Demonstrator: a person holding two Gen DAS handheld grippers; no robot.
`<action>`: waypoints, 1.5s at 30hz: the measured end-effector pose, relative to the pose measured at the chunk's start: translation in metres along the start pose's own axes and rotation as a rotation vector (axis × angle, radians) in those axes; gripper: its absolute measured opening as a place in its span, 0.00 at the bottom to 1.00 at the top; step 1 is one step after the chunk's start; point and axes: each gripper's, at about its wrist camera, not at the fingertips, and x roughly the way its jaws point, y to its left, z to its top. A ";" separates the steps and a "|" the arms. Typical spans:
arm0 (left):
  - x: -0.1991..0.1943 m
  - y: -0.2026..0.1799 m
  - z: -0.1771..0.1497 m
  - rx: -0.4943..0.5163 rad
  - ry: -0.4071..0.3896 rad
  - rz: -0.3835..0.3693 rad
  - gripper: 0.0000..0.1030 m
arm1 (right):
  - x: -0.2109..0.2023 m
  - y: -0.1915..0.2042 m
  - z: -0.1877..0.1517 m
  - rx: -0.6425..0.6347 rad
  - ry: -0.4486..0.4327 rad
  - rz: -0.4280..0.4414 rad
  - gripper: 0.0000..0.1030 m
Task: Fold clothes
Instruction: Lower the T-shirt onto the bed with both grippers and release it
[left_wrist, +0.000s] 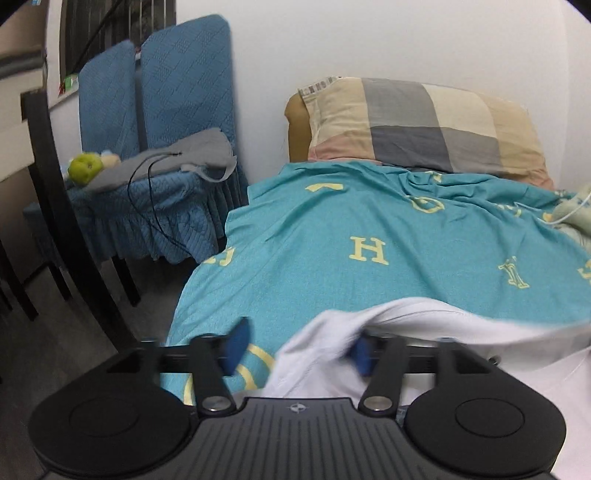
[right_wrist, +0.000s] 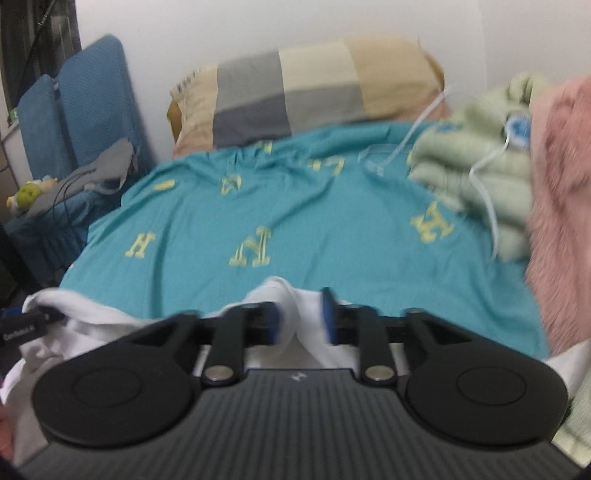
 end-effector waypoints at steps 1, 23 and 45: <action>-0.007 0.006 0.002 -0.013 0.006 -0.012 0.82 | -0.004 0.000 -0.001 0.009 0.012 0.011 0.47; -0.404 0.081 -0.084 -0.189 0.030 -0.122 0.97 | -0.361 0.014 -0.089 0.017 -0.108 0.126 0.65; -0.272 0.203 -0.158 -0.884 0.297 -0.054 0.71 | -0.332 -0.040 -0.167 0.359 0.061 0.270 0.67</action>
